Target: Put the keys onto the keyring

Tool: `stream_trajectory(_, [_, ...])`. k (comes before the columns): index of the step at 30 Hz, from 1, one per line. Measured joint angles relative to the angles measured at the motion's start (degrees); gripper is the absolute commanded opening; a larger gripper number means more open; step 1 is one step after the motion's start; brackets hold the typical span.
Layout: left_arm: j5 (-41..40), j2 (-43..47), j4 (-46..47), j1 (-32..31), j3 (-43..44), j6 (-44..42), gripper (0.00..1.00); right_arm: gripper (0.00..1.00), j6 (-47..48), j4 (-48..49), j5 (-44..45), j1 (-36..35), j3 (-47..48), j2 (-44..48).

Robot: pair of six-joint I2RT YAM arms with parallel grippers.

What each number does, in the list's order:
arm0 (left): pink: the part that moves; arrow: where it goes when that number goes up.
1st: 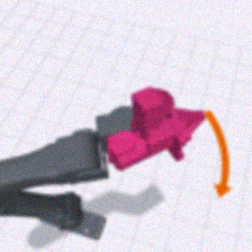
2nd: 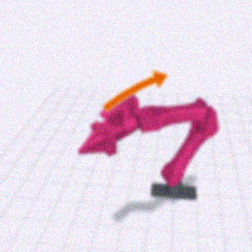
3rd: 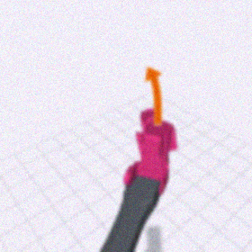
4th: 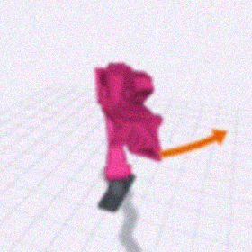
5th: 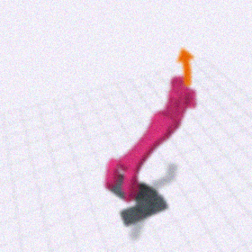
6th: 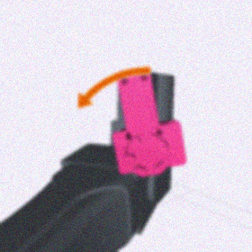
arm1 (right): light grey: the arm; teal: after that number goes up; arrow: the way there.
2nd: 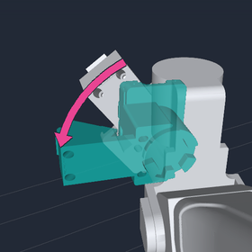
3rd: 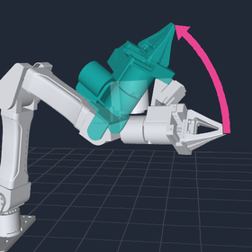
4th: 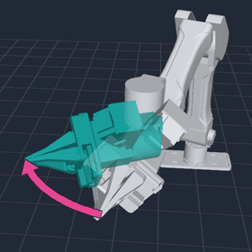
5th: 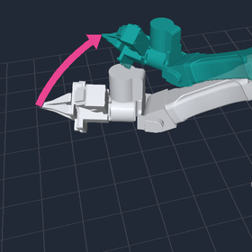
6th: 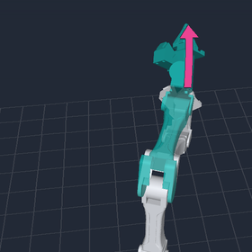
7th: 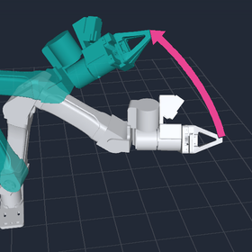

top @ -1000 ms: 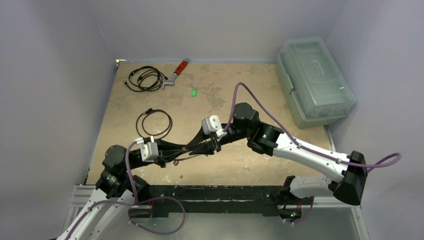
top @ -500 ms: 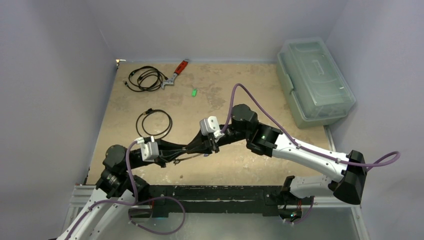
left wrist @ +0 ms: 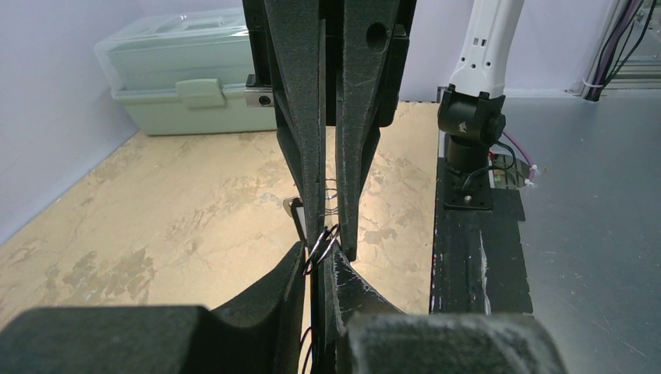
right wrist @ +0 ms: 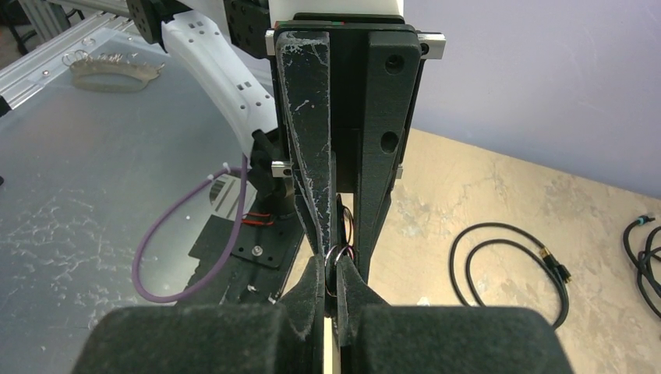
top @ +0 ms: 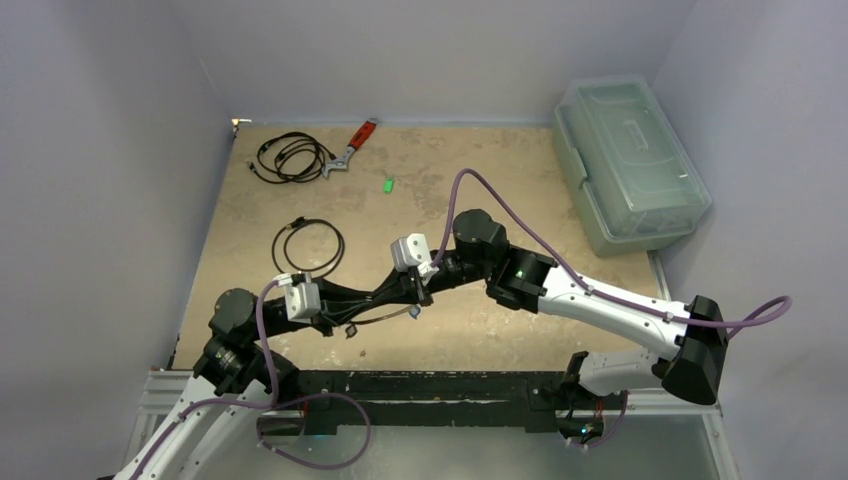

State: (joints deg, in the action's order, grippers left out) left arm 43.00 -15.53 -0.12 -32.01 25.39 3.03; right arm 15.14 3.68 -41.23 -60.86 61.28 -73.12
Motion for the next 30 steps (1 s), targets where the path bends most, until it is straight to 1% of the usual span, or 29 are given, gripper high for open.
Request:
stream_trajectory(6, [0.11,0.04,0.11,0.0,0.0,0.02,0.0,0.0,0.57,-0.2,-0.26,0.0,0.0,0.26])
stream_trajectory(13, [1.36,1.68,2.89,0.0,-1.64,0.61,0.0,0.0,0.55,-0.37,-1.2,-0.26,0.0,0.55])
stream_trajectory(17, [2.32,3.15,3.76,-0.2,-2.69,0.81,0.0,0.0,1.03,-2.45,-2.01,-0.52,0.76,0.55])
stream_trajectory(20, [3.19,3.54,4.13,-0.39,-2.8,0.81,0.14,0.0,1.62,-4.28,-3.15,-0.63,1.73,0.48])
stream_trajectory(23, [3.65,3.54,4.35,-0.55,-2.8,0.66,0.24,0.0,2.1,-6.99,-4.13,-0.59,3.41,-0.02])
stream_trajectory(27, [3.87,3.54,3.5,-0.63,-2.75,-0.02,0.31,0.0,2.58,-10.08,-5.95,-0.31,4.24,-0.42])
stream_trajectory(30, [3.96,3.48,0.98,-0.63,-2.29,-1.22,0.33,0.0,2.75,-11.19,-6.69,-0.22,4.26,-0.98])
